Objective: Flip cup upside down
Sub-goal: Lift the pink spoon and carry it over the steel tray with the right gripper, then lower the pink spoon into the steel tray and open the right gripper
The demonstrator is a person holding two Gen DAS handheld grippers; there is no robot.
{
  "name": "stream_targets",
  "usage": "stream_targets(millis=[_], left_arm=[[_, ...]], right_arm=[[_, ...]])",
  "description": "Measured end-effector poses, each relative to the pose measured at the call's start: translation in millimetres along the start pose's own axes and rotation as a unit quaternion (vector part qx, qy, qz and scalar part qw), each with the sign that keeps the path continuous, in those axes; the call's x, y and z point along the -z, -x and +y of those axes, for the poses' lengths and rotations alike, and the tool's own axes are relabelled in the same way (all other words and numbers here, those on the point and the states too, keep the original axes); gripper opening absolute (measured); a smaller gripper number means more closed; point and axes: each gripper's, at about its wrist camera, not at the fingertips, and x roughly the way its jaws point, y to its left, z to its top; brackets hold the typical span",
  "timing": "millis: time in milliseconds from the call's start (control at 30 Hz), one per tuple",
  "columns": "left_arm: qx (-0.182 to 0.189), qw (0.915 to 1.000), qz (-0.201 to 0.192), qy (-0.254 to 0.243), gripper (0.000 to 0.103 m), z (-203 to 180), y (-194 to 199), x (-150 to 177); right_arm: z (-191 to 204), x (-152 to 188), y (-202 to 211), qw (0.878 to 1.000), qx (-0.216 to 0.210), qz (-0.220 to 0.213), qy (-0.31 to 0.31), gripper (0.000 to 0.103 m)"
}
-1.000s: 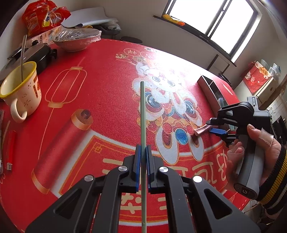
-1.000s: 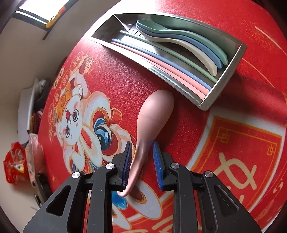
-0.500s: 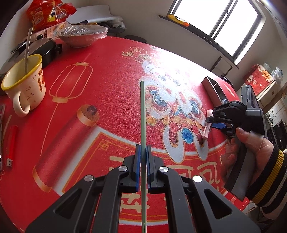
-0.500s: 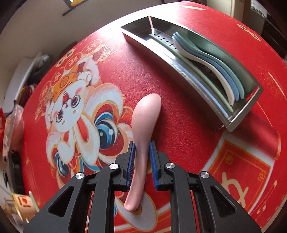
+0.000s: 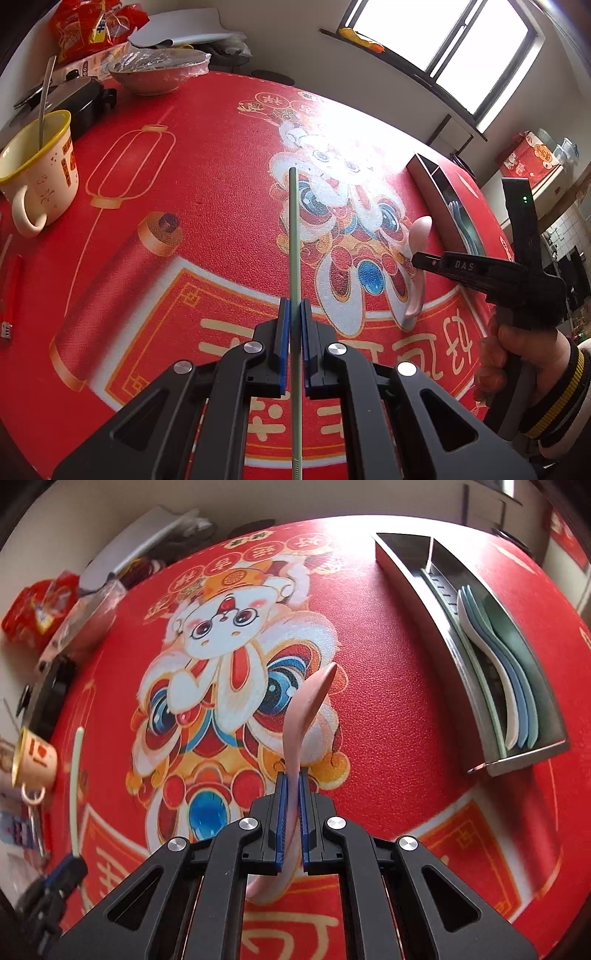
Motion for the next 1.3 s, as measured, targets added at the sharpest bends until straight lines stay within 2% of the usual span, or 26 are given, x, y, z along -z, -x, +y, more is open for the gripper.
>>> stream_targets(millis=[167, 300, 533, 767, 900, 1000, 1133, 1300], left_arm=[[0.01, 0.9999, 0.004, -0.008, 0.006, -14.3, -3.8, 1.3], [0.019, 0.9997, 0.007, -0.011, 0.006, -28.4, -8.7, 0.6], [0.026, 0.9993, 0.006, -0.026, 0.006, -56.8, -15.5, -8.4], [0.033, 0.9988, 0.034, -0.008, 0.006, -71.5, -33.3, -6.4], [0.028, 0.9994, 0.019, -0.002, 0.006, -80.2, -32.4, -11.5], [0.025, 0.9997, 0.003, 0.004, 0.006, -85.5, -29.1, -18.5], [0.02, 0.9996, -0.016, 0.006, 0.006, -96.0, -25.4, -30.3], [0.023, 0.999, -0.034, 0.017, 0.006, -109.8, -26.4, -44.0]], right_arm=[[-6.8, 15.3, 24.6, 0.998, -0.001, -0.01, 0.062, 0.006], [-16.4, 26.0, 42.2, 0.996, 0.011, -0.024, 0.088, 0.006], [-41.8, 24.2, 68.3, 0.994, 0.018, -0.056, 0.094, 0.006], [-73.3, 18.2, 80.2, 0.995, 0.006, -0.062, 0.078, 0.006], [-86.8, 14.4, 84.0, 0.995, -0.002, -0.063, 0.077, 0.006], [-97.1, 3.3, 91.1, 0.994, -0.001, -0.072, 0.084, 0.006], [-112.5, -27.5, 97.9, 0.99, 0.015, -0.083, 0.115, 0.006], [-128.0, -70.8, 81.8, 0.983, 0.028, -0.05, 0.172, 0.006]])
